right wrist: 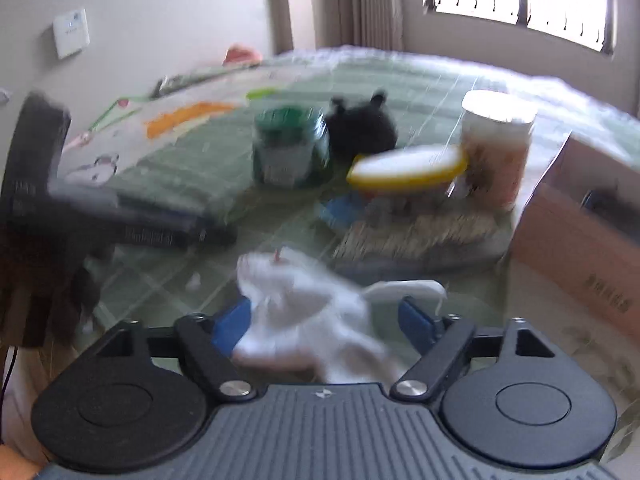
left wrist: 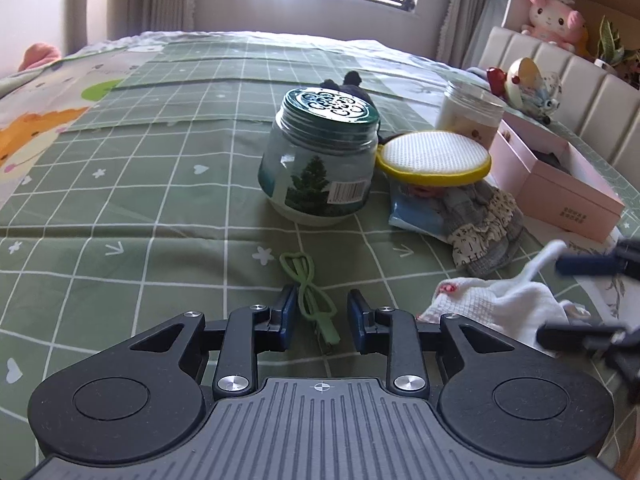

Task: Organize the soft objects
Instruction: 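Pull the white sock off the pile with the right tool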

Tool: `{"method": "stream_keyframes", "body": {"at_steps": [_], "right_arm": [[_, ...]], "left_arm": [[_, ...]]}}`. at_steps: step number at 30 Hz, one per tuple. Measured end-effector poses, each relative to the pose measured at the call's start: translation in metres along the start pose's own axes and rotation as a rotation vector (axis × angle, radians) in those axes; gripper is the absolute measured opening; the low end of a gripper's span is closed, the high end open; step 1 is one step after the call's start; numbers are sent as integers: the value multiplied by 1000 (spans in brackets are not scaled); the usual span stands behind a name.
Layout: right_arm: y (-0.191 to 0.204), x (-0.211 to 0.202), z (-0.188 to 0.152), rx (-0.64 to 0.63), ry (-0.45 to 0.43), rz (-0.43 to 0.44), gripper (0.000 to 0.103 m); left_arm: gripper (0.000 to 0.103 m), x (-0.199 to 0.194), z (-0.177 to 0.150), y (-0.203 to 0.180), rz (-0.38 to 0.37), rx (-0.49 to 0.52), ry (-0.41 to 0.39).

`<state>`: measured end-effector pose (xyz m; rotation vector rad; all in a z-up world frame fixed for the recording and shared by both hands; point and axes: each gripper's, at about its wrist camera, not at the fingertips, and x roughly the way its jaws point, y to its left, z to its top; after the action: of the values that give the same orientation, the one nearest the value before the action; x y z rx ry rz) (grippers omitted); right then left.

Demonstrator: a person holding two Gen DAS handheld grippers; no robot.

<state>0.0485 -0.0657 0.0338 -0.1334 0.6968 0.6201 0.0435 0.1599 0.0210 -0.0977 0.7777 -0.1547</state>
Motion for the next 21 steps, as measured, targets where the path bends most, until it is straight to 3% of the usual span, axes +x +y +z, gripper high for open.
{"method": "stream_keyframes", "body": {"at_steps": [3, 6, 12, 16, 21], "right_arm": [[-7, -3, 10, -28, -47, -26, 91], [-19, 9, 19, -14, -31, -30, 92], [-57, 38, 11, 265, 83, 17, 92], [-37, 32, 2, 178, 102, 55, 92], [6, 27, -18, -11, 136, 50, 102]], "left_arm": [[30, 0, -3, -4, 9, 19, -5], [28, 1, -4, -7, 12, 33, -2], [25, 1, -5, -2, -9, 9, -1], [25, 1, -5, -3, -6, 5, -1], [25, 1, -4, -4, 1, -2, 0]]}}
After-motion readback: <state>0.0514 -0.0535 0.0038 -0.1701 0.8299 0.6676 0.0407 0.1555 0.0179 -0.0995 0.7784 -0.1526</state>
